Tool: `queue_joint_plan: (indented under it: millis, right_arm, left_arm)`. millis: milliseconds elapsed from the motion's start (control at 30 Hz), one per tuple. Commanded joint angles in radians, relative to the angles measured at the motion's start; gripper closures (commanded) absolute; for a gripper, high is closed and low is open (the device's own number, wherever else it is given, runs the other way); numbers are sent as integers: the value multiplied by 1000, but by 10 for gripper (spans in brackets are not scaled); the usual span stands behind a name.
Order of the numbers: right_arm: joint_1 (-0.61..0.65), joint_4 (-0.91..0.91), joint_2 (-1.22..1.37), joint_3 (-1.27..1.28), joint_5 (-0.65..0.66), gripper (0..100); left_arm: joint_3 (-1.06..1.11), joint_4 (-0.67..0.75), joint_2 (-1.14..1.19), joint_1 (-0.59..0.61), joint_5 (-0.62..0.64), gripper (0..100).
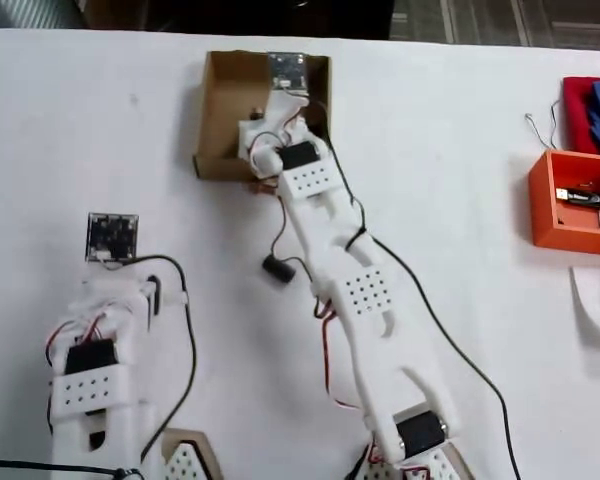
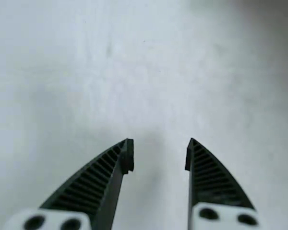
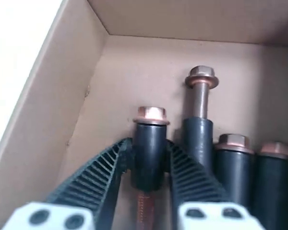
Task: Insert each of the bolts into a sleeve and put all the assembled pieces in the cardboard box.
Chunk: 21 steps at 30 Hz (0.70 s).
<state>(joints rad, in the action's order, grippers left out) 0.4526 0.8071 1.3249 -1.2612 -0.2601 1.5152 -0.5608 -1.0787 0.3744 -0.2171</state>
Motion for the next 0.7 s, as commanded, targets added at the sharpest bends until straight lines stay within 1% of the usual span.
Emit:
queue_joint_plan:
  millis: [0,167,367,533,667]
  right_arm:
    - [12,16,7,-6,-9,853]
    - [5,8,1,-21,-11,873]
    - [-13,61,-38,-207,-6,873]
    - [-56,113,-84,-377,-5,883]
    - [-99,65,-76,-376,-8,923]
  left_arm:
    - [-4,18,-2,-11,-6,804]
    - [-4,18,-2,-11,-6,804]
    - [-4,18,-2,-11,-6,804]
    - [-4,18,-2,-11,-6,804]
    - [-4,18,-2,-11,-6,804]
